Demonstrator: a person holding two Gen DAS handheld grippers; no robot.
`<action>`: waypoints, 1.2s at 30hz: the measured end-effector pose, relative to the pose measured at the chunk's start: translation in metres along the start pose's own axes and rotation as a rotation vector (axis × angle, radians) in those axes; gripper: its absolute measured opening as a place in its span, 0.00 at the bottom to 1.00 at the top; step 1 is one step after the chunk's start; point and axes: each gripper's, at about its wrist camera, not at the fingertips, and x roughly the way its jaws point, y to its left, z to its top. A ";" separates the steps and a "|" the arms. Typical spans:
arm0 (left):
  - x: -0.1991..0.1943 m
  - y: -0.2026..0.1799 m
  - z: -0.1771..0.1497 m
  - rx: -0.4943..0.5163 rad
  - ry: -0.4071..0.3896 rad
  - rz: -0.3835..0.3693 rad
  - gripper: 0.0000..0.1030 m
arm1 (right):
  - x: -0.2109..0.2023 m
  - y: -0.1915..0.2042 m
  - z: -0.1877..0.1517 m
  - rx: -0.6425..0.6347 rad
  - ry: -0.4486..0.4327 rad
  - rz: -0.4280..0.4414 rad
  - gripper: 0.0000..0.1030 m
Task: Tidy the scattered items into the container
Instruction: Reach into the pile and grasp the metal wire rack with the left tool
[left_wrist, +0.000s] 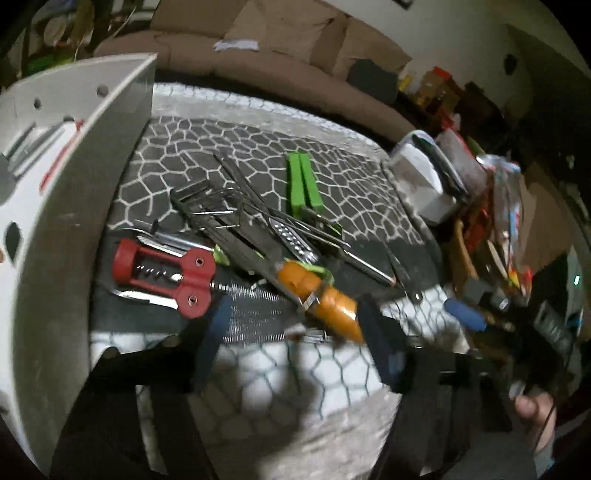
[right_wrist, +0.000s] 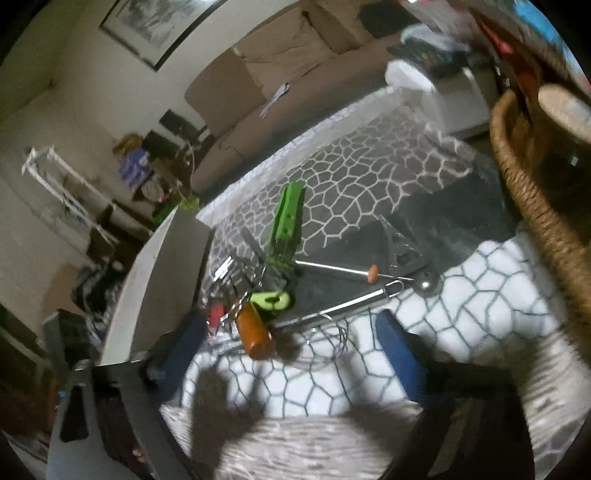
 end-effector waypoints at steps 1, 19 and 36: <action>0.006 0.004 0.003 -0.020 0.009 0.000 0.57 | 0.006 -0.003 0.002 0.016 0.012 0.013 0.62; 0.065 0.039 0.025 -0.150 0.063 -0.022 0.32 | 0.120 0.016 0.024 0.103 0.203 0.155 0.48; 0.006 0.026 0.035 -0.143 -0.034 -0.116 0.17 | 0.059 0.091 0.015 -0.161 0.084 0.185 0.13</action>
